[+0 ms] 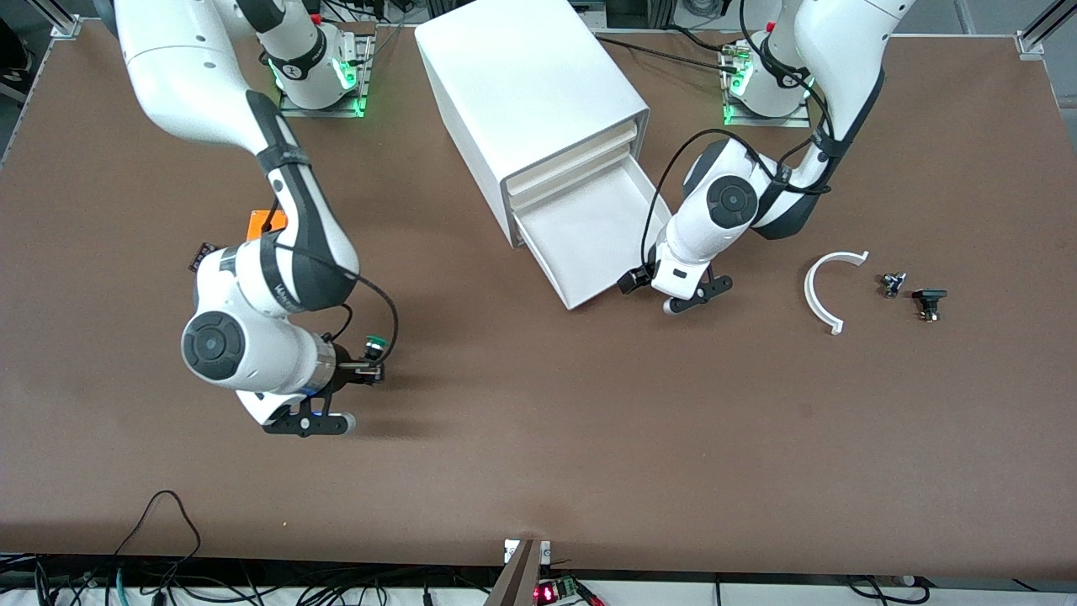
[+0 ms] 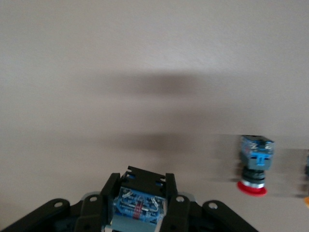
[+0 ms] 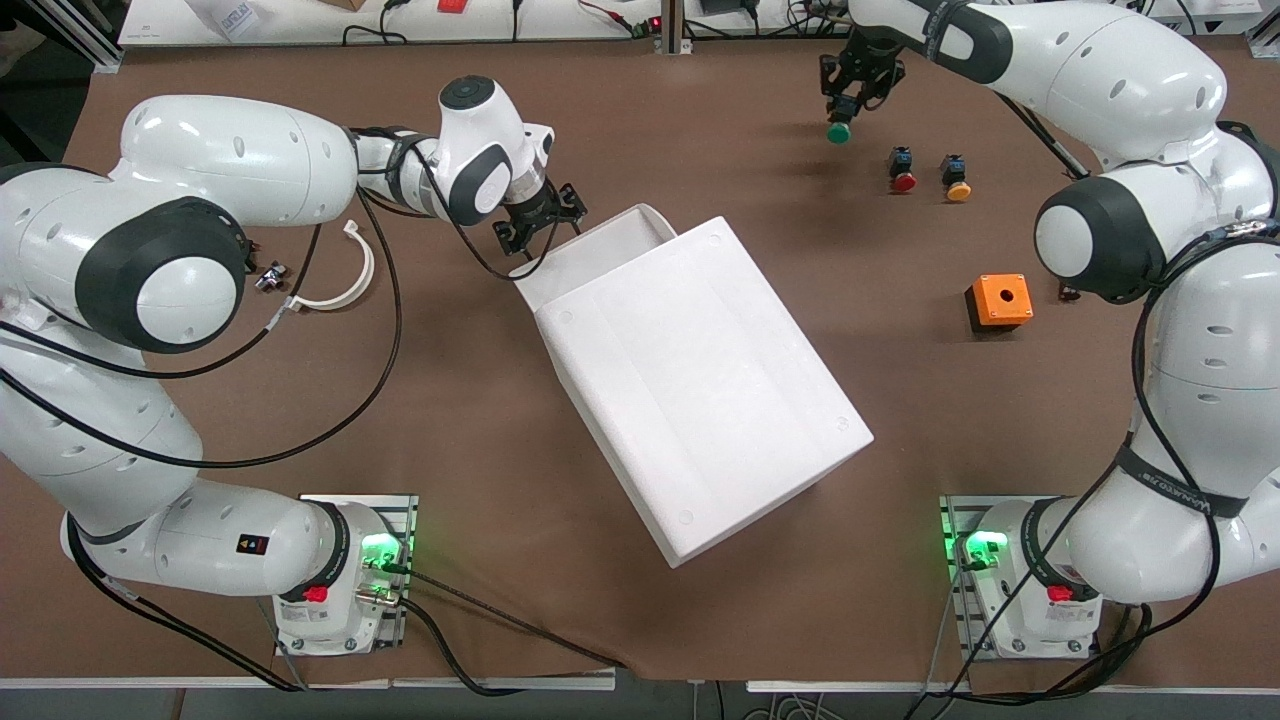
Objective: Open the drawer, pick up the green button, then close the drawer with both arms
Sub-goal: 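Close the drawer with the left gripper while the right gripper moves the button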
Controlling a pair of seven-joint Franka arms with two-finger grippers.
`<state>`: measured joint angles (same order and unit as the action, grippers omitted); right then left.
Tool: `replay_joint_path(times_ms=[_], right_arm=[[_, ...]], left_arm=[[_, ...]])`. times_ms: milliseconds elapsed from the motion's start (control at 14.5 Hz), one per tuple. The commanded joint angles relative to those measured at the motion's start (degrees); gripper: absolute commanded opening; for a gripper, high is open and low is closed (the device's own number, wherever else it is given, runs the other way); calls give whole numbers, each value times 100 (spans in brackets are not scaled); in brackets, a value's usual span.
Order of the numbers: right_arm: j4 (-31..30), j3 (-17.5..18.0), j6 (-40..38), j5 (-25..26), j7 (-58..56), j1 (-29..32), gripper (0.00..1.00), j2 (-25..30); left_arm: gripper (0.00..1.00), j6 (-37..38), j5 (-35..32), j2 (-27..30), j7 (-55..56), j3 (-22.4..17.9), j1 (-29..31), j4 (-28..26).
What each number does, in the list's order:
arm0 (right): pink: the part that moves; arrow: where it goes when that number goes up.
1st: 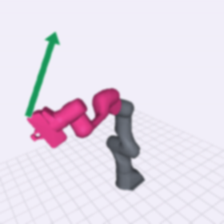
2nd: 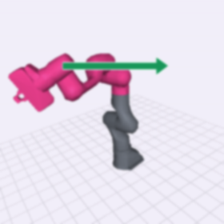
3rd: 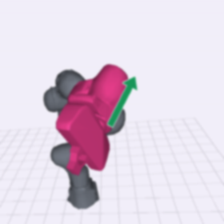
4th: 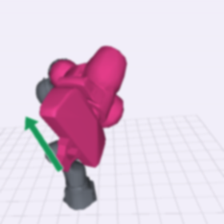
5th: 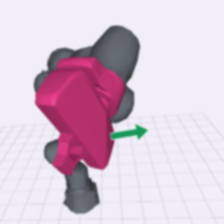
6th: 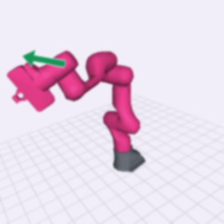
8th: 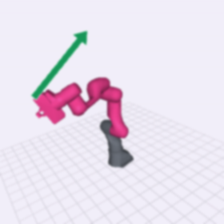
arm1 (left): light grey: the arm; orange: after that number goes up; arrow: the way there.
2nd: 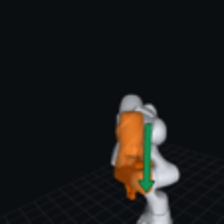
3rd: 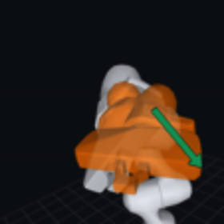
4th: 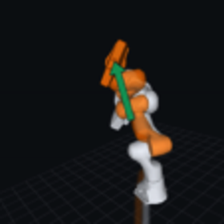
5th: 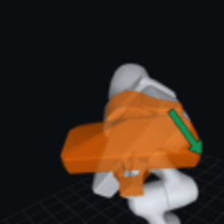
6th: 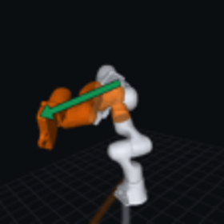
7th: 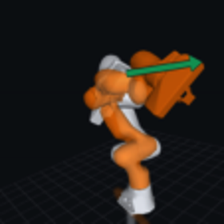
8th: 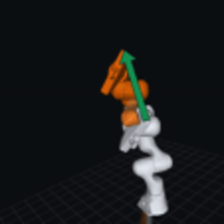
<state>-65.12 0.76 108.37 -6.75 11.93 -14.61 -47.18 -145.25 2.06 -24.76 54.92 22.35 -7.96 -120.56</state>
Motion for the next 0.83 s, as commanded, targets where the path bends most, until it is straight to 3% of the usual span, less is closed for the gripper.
replay_joint_path(times_ms=[0, 276, 621, 690, 759], right_arm=[[-386, 83, 324, 7, -594, 125, 0, 51], [-1107, 83, 1290, 7, -1219, 204, 0, -28], [-1266, 83, 1714, 25, -1281, 204, 0, -239], [-1266, 83, 1705, 25, -1281, 204, 7, -248], [-1266, 83, 1705, 25, -1281, 204, 27, -257]], left_arm=[[99, 31, -48, 41, 290, 23, -65, -55], [99, 66, -39, 85, 711, 453, -145, -99], [99, 567, -39, 85, 897, 1086, -153, -117], [99, 620, -39, 85, 923, 1157, -145, -117], [99, 664, -39, 85, 959, 1183, -153, -117]])
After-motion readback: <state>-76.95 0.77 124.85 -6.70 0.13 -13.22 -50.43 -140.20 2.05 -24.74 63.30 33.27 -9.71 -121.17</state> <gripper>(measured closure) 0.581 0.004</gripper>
